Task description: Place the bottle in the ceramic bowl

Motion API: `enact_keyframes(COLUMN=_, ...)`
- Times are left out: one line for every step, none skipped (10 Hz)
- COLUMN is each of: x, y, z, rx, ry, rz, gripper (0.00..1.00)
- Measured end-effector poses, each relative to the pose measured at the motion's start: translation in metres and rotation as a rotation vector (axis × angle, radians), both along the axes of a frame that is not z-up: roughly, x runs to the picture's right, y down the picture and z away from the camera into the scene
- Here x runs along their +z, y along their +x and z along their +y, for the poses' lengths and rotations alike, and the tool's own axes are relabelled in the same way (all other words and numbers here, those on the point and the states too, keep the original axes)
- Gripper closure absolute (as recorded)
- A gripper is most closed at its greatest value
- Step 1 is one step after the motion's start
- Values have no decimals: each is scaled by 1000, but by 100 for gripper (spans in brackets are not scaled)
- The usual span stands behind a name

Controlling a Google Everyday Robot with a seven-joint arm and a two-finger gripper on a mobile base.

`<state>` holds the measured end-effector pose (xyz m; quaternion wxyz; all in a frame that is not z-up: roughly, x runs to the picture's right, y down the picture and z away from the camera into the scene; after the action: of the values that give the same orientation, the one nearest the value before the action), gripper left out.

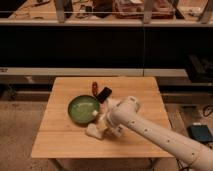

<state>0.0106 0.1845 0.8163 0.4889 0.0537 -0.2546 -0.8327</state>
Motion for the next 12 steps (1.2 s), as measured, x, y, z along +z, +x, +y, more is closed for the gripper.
enact_keyframes(x=2, y=-4, z=4, rx=5, ry=-10, rz=-20, gripper=57)
enact_keyframes(x=1, y=-7, z=4, rx=19, ry=-15, rz=-40, gripper=65)
enact_keyframes(x=-4, y=-10, z=-3, rx=53, ry=-11, rz=-75, gripper=75)
enact_keyframes(x=-12, y=-9, z=-18, rx=85, ry=7, rz=-105, gripper=84)
enact_keyframes(x=-25, y=-4, z=-41, rx=105, ry=44, rz=-127, gripper=95)
enact_keyframes(x=-33, y=1, z=-57, rx=108, ry=70, rz=-133, gripper=99)
enact_keyframes(x=-41, y=4, z=-74, rx=105, ry=97, rz=-139, gripper=100)
enact_keyframes(x=-46, y=4, z=-88, rx=106, ry=115, rz=-143, gripper=100)
enact_keyframes(x=-49, y=-4, z=-102, rx=106, ry=126, rz=-154, gripper=100)
enact_keyframes(x=-49, y=-11, z=-111, rx=107, ry=128, rz=-163, gripper=100)
enact_keyframes(x=-47, y=-26, z=-123, rx=108, ry=124, rz=-184, gripper=100)
enact_keyframes(x=-46, y=-37, z=-130, rx=105, ry=123, rz=-196, gripper=100)
